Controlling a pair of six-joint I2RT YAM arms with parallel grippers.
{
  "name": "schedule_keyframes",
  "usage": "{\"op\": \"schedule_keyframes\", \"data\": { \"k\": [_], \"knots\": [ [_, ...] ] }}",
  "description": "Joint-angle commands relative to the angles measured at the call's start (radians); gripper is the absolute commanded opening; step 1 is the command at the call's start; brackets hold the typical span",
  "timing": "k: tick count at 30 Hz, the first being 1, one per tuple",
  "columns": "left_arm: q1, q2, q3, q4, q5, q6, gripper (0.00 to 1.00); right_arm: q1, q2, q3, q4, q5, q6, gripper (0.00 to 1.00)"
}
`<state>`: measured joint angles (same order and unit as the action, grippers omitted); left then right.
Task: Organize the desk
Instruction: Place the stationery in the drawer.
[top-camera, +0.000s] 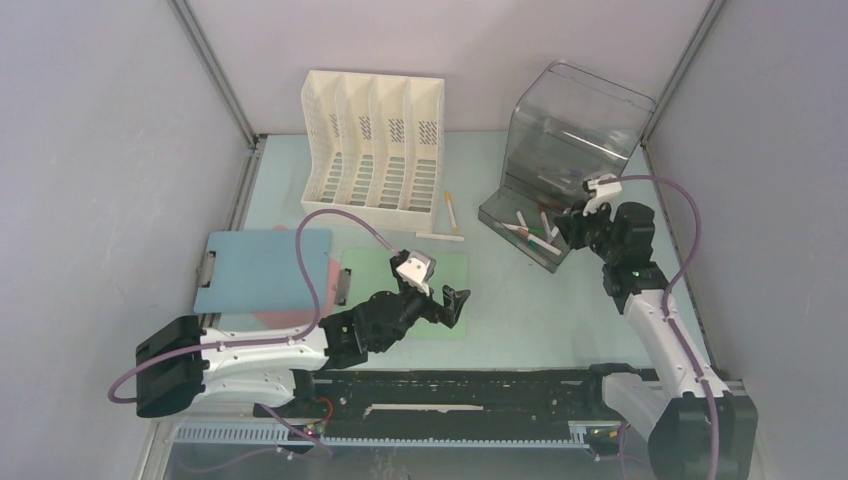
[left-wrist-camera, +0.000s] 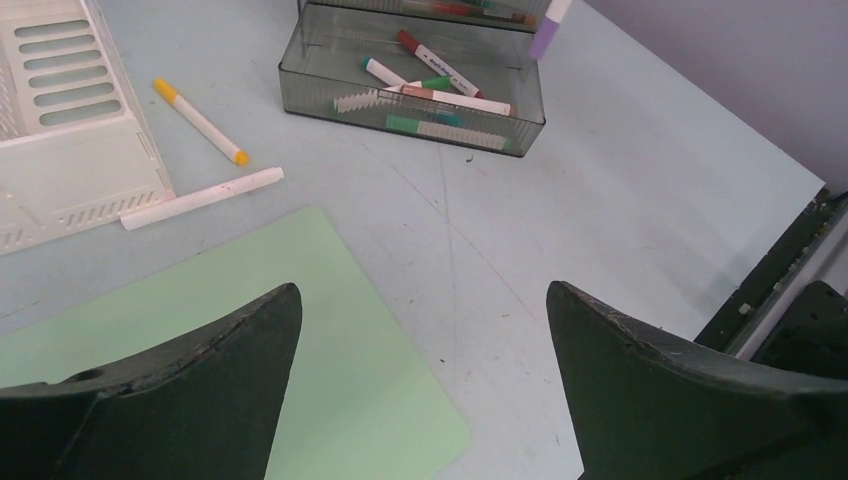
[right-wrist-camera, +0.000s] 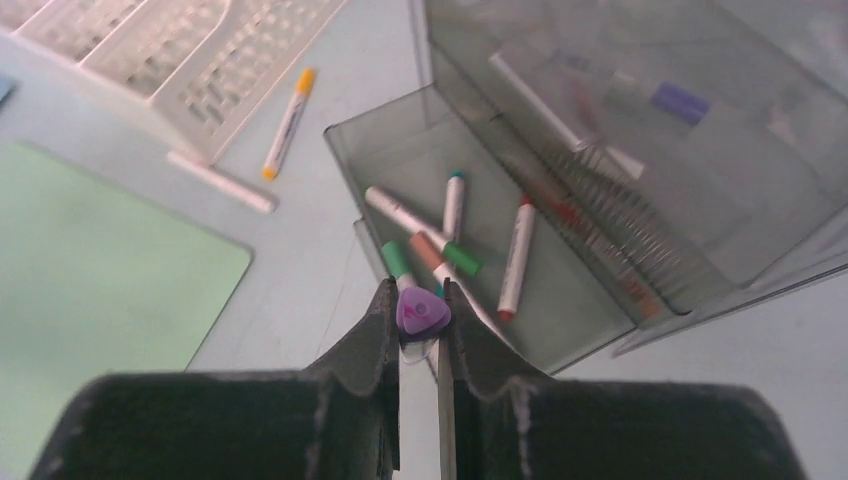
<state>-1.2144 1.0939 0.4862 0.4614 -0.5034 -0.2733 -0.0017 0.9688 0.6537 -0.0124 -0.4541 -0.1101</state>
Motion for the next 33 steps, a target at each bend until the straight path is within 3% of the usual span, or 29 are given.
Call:
{"op": "schedule_keyframes", "data": {
  "k": [1,6,8,11,15,20,23,26,30,33],
  "knots": [
    [0.009,-0.026,-0.006,0.011,-0.038,-0.020,1.00,0.083,0.039,0.002,0.164,0.368,0.064,0.00],
    [0.009,-0.023,-0.005,0.005,-0.040,-0.023,1.00,0.127,0.114,0.002,0.193,0.491,0.001,0.00],
    [0.012,-0.022,-0.002,-0.001,-0.038,-0.023,1.00,0.145,0.139,0.003,0.201,0.520,-0.032,0.09],
    [0.013,-0.021,0.006,-0.010,-0.037,-0.024,1.00,0.166,0.182,0.008,0.199,0.538,-0.073,0.37],
    [0.020,-0.023,0.012,-0.014,-0.026,-0.029,1.00,0.179,0.212,0.035,0.151,0.506,-0.086,0.97],
    [0.069,-0.014,0.036,-0.020,0.085,-0.065,1.00,0.165,0.142,0.037,0.114,0.352,-0.078,1.00],
    [0.157,0.012,0.065,-0.034,0.229,-0.136,1.00,0.126,0.085,0.043,0.051,0.196,-0.084,1.00],
    [0.268,0.066,0.110,-0.053,0.381,-0.226,1.00,0.053,0.048,0.075,-0.086,-0.058,-0.152,1.00],
    [0.347,0.202,0.235,-0.192,0.478,-0.299,1.00,-0.031,0.020,0.113,-0.218,-0.322,-0.232,1.00],
    [0.365,0.310,0.367,-0.348,0.445,-0.300,1.00,-0.049,0.010,0.123,-0.241,-0.372,-0.239,1.00]
  ]
}}
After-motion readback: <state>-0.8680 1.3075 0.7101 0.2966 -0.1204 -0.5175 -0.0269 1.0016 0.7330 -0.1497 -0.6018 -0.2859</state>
